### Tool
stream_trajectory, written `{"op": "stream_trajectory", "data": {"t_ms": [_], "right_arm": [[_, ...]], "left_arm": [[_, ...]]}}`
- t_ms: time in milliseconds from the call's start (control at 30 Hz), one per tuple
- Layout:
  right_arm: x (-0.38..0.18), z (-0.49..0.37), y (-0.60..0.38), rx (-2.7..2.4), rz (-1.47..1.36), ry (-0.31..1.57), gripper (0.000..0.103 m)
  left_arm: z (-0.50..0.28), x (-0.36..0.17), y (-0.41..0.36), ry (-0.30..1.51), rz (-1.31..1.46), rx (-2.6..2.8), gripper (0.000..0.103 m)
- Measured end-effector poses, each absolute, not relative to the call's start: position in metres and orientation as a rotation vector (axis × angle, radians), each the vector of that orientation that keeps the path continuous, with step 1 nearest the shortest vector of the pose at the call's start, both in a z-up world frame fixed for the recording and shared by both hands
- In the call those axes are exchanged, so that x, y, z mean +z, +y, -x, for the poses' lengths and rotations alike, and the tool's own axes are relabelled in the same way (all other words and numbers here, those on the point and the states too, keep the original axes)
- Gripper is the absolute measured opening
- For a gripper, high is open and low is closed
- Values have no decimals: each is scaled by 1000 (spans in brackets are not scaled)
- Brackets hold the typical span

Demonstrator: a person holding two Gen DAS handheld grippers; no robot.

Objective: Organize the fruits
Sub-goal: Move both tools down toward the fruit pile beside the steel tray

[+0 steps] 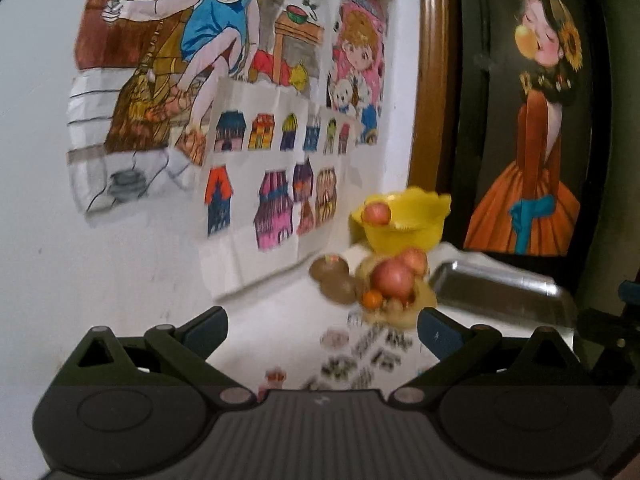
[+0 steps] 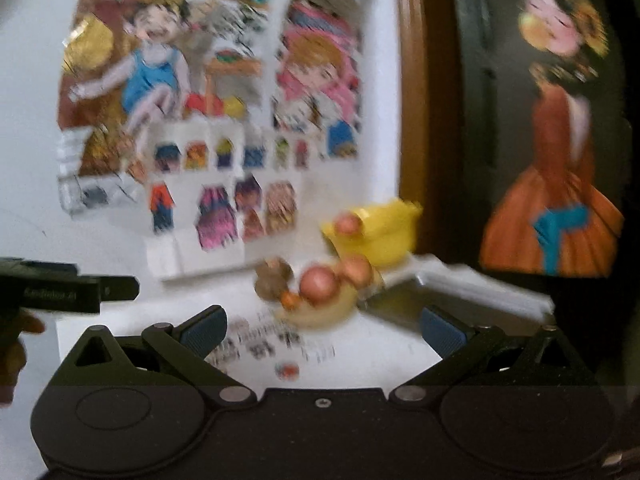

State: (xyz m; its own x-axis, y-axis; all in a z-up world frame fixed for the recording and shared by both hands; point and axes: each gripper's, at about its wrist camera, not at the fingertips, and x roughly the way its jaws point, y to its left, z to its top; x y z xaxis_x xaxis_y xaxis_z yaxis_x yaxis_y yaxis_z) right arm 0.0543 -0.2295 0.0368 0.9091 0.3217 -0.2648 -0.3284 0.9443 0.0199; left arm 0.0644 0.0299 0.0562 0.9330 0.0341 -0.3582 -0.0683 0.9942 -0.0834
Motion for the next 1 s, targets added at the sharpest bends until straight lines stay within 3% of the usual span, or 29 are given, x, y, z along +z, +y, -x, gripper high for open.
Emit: {"op": "stream_trajectory", "data": {"t_ms": [333, 767, 1000], "right_arm": [[35, -147, -234, 448, 148, 307, 102], [-8, -262, -207, 482, 80, 561, 102], [-25, -308, -199, 478, -27, 690, 93]], "left_arm": [[-149, 44, 33, 373, 2, -18, 103], [-229, 2, 33, 437, -98, -92, 103], [-273, -20, 47, 503, -49, -94, 103]]}}
